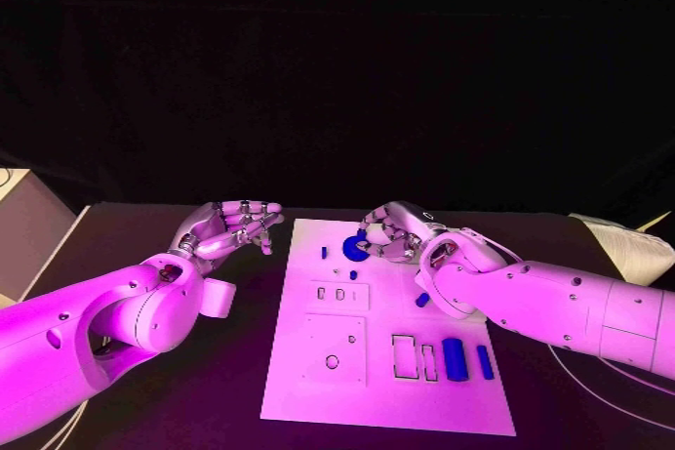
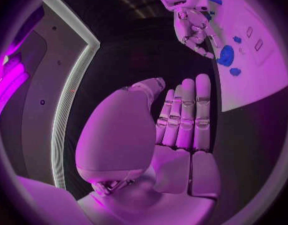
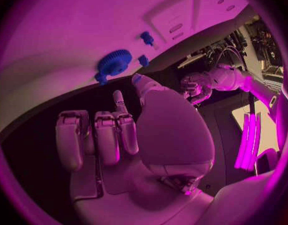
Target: Assemble the parts on the task board
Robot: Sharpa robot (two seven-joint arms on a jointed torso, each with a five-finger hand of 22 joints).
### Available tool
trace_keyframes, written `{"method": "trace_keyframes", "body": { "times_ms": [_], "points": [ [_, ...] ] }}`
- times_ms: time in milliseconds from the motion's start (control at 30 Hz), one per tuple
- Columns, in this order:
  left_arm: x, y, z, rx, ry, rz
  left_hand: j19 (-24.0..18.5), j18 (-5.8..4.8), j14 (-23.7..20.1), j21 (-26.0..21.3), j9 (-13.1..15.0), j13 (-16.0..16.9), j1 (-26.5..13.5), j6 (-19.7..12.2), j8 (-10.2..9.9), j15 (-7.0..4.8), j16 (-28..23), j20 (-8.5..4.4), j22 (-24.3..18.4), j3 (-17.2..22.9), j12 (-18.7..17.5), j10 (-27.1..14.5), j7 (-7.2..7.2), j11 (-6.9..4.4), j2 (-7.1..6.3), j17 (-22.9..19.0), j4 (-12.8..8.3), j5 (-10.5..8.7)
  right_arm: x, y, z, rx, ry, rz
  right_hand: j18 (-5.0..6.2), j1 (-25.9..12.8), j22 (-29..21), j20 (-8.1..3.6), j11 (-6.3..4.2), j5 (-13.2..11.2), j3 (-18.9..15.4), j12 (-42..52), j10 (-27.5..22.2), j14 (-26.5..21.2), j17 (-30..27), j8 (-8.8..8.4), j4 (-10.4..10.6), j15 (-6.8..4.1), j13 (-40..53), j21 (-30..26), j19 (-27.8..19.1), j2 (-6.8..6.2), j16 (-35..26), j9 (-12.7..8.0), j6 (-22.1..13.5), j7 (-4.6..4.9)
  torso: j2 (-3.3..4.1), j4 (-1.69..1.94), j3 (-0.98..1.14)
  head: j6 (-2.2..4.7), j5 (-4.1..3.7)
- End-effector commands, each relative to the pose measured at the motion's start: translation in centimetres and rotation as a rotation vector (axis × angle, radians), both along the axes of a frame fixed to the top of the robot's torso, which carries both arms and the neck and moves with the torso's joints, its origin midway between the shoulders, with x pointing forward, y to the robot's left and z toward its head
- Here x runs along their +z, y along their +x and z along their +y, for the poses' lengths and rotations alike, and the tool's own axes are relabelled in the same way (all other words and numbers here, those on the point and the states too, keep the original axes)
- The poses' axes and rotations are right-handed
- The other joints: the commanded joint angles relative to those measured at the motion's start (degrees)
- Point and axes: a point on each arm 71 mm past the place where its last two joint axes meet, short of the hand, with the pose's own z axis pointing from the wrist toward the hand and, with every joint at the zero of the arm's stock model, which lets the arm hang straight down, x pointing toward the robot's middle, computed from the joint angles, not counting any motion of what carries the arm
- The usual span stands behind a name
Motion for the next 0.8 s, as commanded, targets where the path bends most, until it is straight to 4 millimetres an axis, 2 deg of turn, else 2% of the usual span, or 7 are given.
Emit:
{"method": "trace_keyframes", "body": {
  "times_ms": [33,200,300,567,633,667,800],
  "points": [
    [0.1,0.1,-0.2,-0.012,-0.004,-0.009,-0.50,0.38,-0.44,0.15,0.06,0.09,-0.57,-0.33,0.18,0.01,-0.16,-0.12,0.02,0.46,0.28,-0.05,0.05,0.17,-0.06,-0.08,-0.03,-0.23,1.4,-0.5,-0.5,0.039,0.185,-0.116,-0.92,0.46,10.55,0.17,0.26,0.26,0.15,0.12,6.02,6.09,15.10,-0.09,-0.35,0.37,15.10,-0.41,4.15,-0.07,0.25,-0.12,-0.06,0.25,-0.10,-0.11,0.06,0.06,-0.01],
    [0.0,0.3,-0.1,-0.008,-0.004,-0.009,-0.53,0.38,-0.46,0.14,0.06,0.09,-0.57,-0.33,0.18,0.01,-0.17,-0.12,0.02,0.47,0.29,-0.04,0.05,0.17,-0.06,-0.09,-0.04,-0.23,2.3,-0.9,-1.6,0.052,0.278,-0.116,-0.91,0.63,10.49,0.21,0.30,0.33,0.31,0.12,6.02,6.09,15.10,-0.18,-0.45,0.42,15.10,-0.48,4.11,-0.04,0.25,-0.18,-0.21,0.29,-0.24,-0.35,0.27,0.30,-0.16],
    [-0.2,0.6,-0.2,-0.006,-0.002,-0.011,-0.53,0.38,-0.46,0.14,0.06,0.09,-0.57,-0.33,0.18,0.01,-0.17,-0.12,0.02,0.47,0.29,-0.04,0.05,0.17,-0.06,-0.09,-0.04,-0.23,2.4,-1.0,-2.4,0.055,0.292,-0.094,-0.90,1.42,10.45,0.27,0.35,0.27,0.89,-0.12,5.78,6.09,15.10,-0.23,-1.03,0.49,14.91,-0.53,4.07,0.00,0.25,-0.24,-0.29,0.36,-0.66,-0.63,0.52,0.31,-0.23],
    [-0.9,1.6,-0.6,0.001,0.015,-0.011,-0.62,0.39,-0.51,0.14,0.10,0.12,-0.58,-0.27,0.23,0.01,-0.20,-0.10,0.01,0.48,0.35,0.06,0.03,0.14,-0.06,-0.13,-0.06,-0.24,2.0,-1.4,-5.1,0.076,0.282,-0.006,-0.56,2.57,9.21,0.39,0.39,-1.57,1.82,-3.92,2.04,6.09,15.10,-0.06,-2.13,0.57,11.99,-1.70,3.47,-0.39,0.25,-0.30,-0.21,0.41,-1.81,-1.86,1.68,0.19,0.06],
    [-1.1,1.9,-0.8,0.002,0.021,-0.008,-0.67,0.39,-0.53,0.14,0.12,0.12,-0.68,-0.26,0.25,0.02,-0.20,-0.09,0.01,0.43,0.37,0.09,0.03,0.15,-0.12,-0.15,-0.03,-0.26,1.9,-1.5,-6.0,0.077,0.276,0.010,-0.47,3.01,8.88,0.39,0.35,-1.47,2.15,-4.62,1.39,6.04,14.93,0.05,-2.52,0.54,11.47,-2.03,3.29,-0.56,0.19,-0.30,-0.17,0.38,-2.17,-2.10,1.96,0.23,-0.11],
    [-1.3,2.1,-1.0,0.001,0.025,-0.006,-0.71,0.39,-0.54,0.14,0.12,0.13,-0.76,-0.28,0.25,0.03,-0.20,-0.08,0.00,0.39,0.38,0.09,0.03,0.15,-0.17,-0.16,-0.01,-0.28,1.9,-1.6,-6.6,0.077,0.270,0.022,-0.41,3.26,8.69,0.38,0.35,-1.32,2.37,-5.33,0.72,6.00,14.77,0.11,-2.78,0.53,10.93,-2.22,3.19,-0.73,0.14,-0.30,-0.20,0.39,-2.46,-2.32,2.25,0.11,-0.20],
    [-1.8,2.4,-1.5,-0.004,0.039,-0.001,-0.89,0.39,-0.59,0.14,0.16,0.13,-1.15,-0.36,0.25,0.06,-0.19,-0.03,-0.02,0.15,0.39,0.06,0.02,0.17,-0.46,-0.22,0.12,-0.34,1.5,-1.6,-8.2,0.068,0.253,0.052,-0.03,3.60,7.26,0.35,0.33,-1.33,2.88,-7.82,-1.60,5.76,13.85,0.24,-3.24,0.49,9.05,-3.60,2.49,-1.12,-0.20,-0.33,-0.36,0.38,-3.08,-2.75,2.77,-0.15,-0.46]
  ]
}}
